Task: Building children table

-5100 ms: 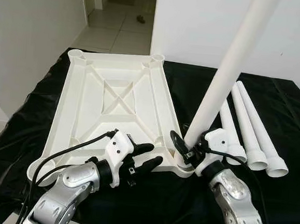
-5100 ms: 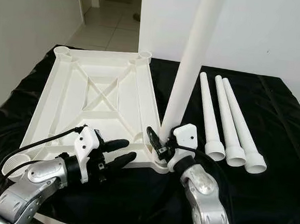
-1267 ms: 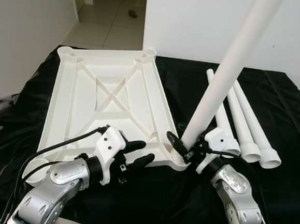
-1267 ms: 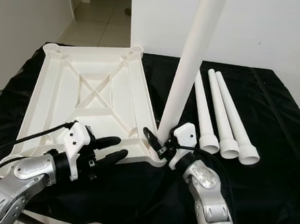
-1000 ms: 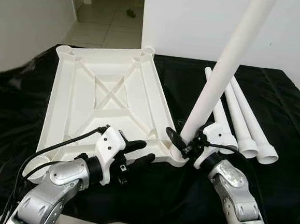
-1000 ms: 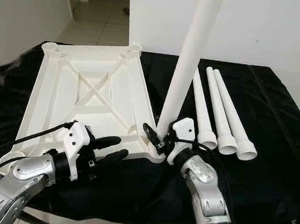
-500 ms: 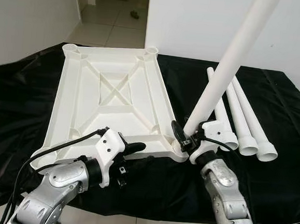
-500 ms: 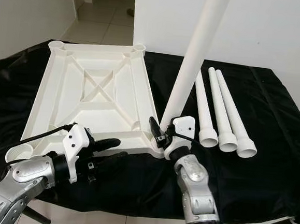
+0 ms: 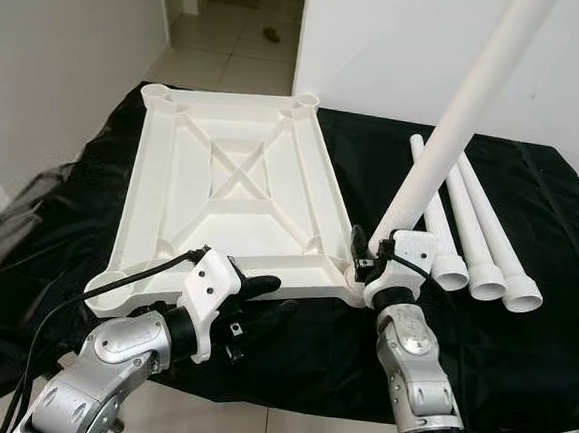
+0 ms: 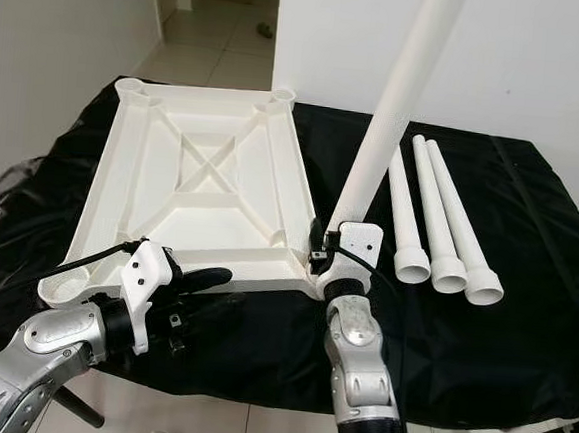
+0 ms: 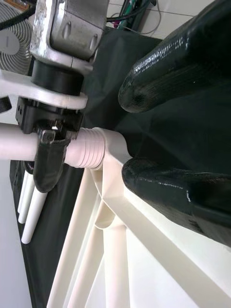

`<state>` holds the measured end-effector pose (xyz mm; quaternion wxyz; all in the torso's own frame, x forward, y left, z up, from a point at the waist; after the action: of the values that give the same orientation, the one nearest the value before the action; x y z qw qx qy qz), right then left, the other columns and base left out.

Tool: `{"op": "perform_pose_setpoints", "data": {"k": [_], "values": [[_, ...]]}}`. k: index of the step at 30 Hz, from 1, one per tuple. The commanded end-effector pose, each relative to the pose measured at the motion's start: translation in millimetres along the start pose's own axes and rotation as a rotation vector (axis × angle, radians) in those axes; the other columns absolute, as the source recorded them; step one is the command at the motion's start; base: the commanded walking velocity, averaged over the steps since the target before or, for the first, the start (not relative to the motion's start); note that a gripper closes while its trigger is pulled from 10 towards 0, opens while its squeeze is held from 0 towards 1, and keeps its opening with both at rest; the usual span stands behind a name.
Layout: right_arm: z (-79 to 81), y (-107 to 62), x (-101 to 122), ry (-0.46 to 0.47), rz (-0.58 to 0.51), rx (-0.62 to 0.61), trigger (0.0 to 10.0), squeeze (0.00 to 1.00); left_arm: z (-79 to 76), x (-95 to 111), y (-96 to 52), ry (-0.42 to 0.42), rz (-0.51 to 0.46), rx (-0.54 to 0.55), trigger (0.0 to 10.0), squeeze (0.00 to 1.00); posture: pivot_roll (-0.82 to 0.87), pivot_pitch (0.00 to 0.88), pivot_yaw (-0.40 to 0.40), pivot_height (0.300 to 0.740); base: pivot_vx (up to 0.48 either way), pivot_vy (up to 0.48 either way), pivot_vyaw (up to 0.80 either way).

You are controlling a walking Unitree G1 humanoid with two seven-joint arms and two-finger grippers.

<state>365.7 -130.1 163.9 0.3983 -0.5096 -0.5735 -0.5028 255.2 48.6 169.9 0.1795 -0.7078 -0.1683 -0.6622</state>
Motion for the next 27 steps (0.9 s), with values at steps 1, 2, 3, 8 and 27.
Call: {"op": "perform_pose_setpoints", "data": {"k": [1, 2, 3, 8, 27], "values": [[-7.9, -5.1, -32, -0.015, 0.128, -0.053, 10.0, 0.0, -2.9, 0, 0.3, -0.001, 0.005, 0.003, 10.0, 0.0, 0.1, 0.113, -0.006, 0.74, 0.0, 0.0, 0.0], [-7.5, -4.4, -32, -0.014, 0.128, -0.058, 10.0, 0.0, -3.1, 0, 0.2, -0.001, 0.005, 0.003, 10.0, 0.0, 0.1, 0.112, -0.006, 0.74, 0.0, 0.0, 0.0], [-7.6, -3.8, -31, -0.014, 0.127, -0.064, 10.0, 0.0, -3.2, 0, 0.2, -0.002, 0.005, 0.002, 10.0, 0.0, 0.1, 0.112, -0.006, 0.74, 0.0, 0.0, 0.0], [-12.9, -1.0, -29, -0.017, 0.122, -0.119, 10.0, 0.0, -3.7, 0, 0.1, -0.002, 0.005, 0.0, 10.0, 0.0, 0.1, 0.113, -0.004, 0.74, 0.0, 0.0, 0.0], [-17.7, 2.9, -26, -0.03, 0.115, -0.217, 10.0, 0.0, -6.0, -1, -0.7, -0.007, 0.009, -0.008, 10.0, 0.0, 0.1, 0.114, 0.002, 0.74, 0.0, 0.0, 0.0]]}}
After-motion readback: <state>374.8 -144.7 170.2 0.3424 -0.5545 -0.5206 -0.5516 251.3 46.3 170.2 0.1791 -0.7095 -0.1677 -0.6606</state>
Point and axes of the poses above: a point about 5 cm out from each wrist's last joint towards the gripper, its own y axis pointing out of the wrist towards the gripper, its own x axis along the axis of the wrist's last joint, z = x × y, the point moved 6 cm from there along y, pointing out of the wrist towards the gripper, and after that the axes turned 11 degrees about -y, right-handed, at the moved point
